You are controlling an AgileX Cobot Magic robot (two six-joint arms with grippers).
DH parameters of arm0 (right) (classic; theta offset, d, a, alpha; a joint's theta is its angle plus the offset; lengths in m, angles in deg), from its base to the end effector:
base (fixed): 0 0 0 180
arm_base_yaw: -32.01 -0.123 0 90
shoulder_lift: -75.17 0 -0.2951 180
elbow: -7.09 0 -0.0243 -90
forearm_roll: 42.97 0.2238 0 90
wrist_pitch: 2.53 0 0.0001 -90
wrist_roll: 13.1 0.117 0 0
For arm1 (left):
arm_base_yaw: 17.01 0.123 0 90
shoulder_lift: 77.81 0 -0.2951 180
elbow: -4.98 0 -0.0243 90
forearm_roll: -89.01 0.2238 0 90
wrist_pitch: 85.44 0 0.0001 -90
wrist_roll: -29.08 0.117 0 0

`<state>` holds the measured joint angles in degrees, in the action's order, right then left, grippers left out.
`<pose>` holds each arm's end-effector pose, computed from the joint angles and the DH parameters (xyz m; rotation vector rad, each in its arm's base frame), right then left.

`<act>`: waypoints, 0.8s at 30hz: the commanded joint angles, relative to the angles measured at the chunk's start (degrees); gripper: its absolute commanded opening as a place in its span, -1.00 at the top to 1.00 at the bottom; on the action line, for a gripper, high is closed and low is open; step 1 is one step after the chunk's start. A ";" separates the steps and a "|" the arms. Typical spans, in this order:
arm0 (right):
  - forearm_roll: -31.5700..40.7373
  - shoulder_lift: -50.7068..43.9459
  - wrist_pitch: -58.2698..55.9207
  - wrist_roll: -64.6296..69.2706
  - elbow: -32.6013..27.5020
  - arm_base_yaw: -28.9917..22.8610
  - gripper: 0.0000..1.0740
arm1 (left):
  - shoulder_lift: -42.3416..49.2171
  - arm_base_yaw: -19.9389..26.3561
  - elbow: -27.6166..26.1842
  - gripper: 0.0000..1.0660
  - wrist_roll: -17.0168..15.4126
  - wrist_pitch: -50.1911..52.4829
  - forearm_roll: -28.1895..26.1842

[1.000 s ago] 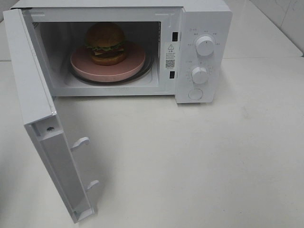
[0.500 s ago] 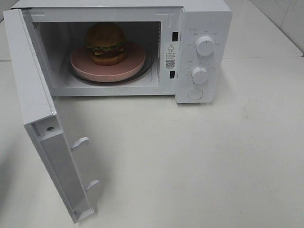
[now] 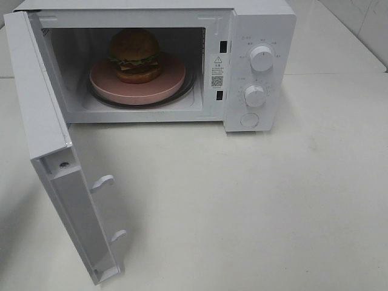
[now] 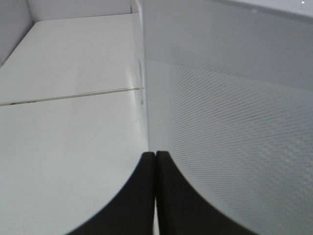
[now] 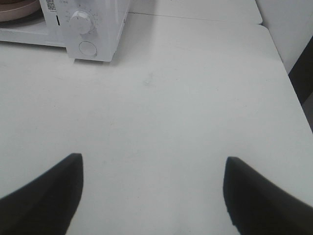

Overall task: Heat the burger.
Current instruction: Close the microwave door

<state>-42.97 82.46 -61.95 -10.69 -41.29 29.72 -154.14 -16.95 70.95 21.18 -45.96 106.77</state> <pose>-0.0157 -0.0006 0.2570 0.0021 2.0091 0.0524 0.1976 -0.0225 0.2193 0.2313 1.8000 -0.1026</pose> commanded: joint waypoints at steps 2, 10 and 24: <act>0.00 -1.49 0.23 0.23 -0.11 -0.11 -0.42 | -1.55 -0.57 -1.09 1.00 -3.72 2.98 4.35; 0.00 -1.49 0.23 0.23 -0.11 -0.11 -0.42 | -7.62 -6.47 -1.09 1.00 -2.29 9.28 3.55; 0.00 -1.49 0.23 0.23 -0.11 -0.11 -0.42 | -15.76 -18.62 -1.09 1.00 2.52 16.21 -8.65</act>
<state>-42.97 82.46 -61.95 -10.69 -41.29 29.72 -169.38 -34.42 70.15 23.41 -31.63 99.61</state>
